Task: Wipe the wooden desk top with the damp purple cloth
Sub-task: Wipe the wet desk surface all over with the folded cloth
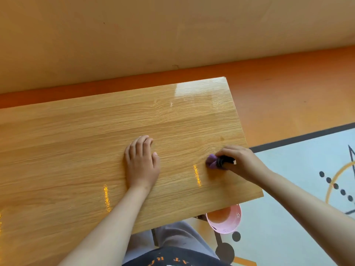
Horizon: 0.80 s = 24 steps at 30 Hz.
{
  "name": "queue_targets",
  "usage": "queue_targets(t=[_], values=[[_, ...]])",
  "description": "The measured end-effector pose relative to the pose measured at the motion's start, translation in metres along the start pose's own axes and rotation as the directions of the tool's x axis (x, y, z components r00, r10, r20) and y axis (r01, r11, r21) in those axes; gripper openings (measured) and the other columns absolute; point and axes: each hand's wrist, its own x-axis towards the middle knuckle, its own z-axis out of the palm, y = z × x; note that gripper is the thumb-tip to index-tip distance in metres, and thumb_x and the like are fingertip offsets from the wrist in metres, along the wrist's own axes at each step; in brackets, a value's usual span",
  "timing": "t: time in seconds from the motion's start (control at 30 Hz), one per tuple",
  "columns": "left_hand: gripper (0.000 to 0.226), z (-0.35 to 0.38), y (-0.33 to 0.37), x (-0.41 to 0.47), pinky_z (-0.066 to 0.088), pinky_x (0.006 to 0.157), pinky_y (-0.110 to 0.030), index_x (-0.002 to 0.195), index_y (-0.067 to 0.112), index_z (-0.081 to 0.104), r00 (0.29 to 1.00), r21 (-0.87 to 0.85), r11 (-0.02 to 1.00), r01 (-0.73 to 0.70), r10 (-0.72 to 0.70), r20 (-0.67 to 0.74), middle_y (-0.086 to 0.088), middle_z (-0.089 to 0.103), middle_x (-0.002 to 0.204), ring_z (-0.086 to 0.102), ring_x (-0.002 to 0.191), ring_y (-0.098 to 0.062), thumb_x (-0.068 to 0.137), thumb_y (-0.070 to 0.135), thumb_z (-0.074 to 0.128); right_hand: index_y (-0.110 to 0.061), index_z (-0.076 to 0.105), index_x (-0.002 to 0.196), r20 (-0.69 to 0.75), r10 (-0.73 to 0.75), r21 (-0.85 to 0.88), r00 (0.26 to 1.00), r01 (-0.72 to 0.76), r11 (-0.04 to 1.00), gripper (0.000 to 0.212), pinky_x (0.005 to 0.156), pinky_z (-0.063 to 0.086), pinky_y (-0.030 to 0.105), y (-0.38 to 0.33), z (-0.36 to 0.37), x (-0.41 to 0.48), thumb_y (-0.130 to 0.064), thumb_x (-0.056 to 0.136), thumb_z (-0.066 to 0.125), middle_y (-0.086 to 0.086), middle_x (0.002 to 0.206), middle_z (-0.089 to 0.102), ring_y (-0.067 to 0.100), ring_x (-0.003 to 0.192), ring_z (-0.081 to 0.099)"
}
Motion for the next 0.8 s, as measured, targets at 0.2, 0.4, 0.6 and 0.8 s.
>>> queue_targets(t=[0.2,0.4,0.6,0.8], values=[[0.043,0.001,0.0,0.0,0.025,0.109,-0.042,0.122,0.013,0.053,1.0,0.01,1.0,-0.002,0.002,0.014,-0.005,0.053,0.132,0.043,0.125,-0.026,0.082,0.026,0.045,-0.015,0.07,0.095,-0.248,0.062,-0.05,0.967,-0.077,0.996,0.017,0.071,0.046,0.032,0.024,-0.026,0.08,-0.014,0.077,0.071,0.004,0.092,0.069,0.025,0.083,0.062],[0.041,0.001,-0.001,-0.002,0.024,0.109,-0.043,0.122,0.014,0.052,1.0,0.0,1.0,-0.003,0.003,0.02,-0.005,0.051,0.133,0.041,0.127,-0.026,0.082,0.023,0.049,-0.015,0.069,0.102,-0.313,0.18,-0.048,0.933,-0.205,0.978,0.023,0.074,0.041,0.026,0.027,-0.025,0.088,-0.014,0.079,0.07,0.005,0.101,0.07,0.025,0.092,0.062],[0.041,0.001,-0.001,-0.001,0.027,0.11,-0.048,0.122,0.012,0.051,0.999,-0.001,1.0,-0.013,0.013,0.045,-0.007,0.049,0.134,0.039,0.128,-0.028,0.083,0.025,0.046,-0.014,0.069,0.094,-0.266,0.267,0.055,0.926,-0.262,0.964,0.024,0.068,0.042,0.026,-0.003,0.021,-0.043,-0.008,0.071,0.074,0.0,0.088,0.067,0.021,0.081,0.06],[0.041,-0.001,-0.002,-0.002,0.024,0.112,-0.048,0.124,0.01,0.049,0.997,-0.005,1.0,-0.027,0.028,0.073,-0.008,0.046,0.136,0.037,0.13,-0.029,0.086,0.022,0.046,-0.015,0.069,0.091,-0.214,0.383,0.106,0.899,-0.368,0.924,0.025,0.064,0.051,0.032,-0.043,0.059,-0.131,-0.003,0.07,0.077,-0.003,0.083,0.065,0.012,0.074,0.056]])
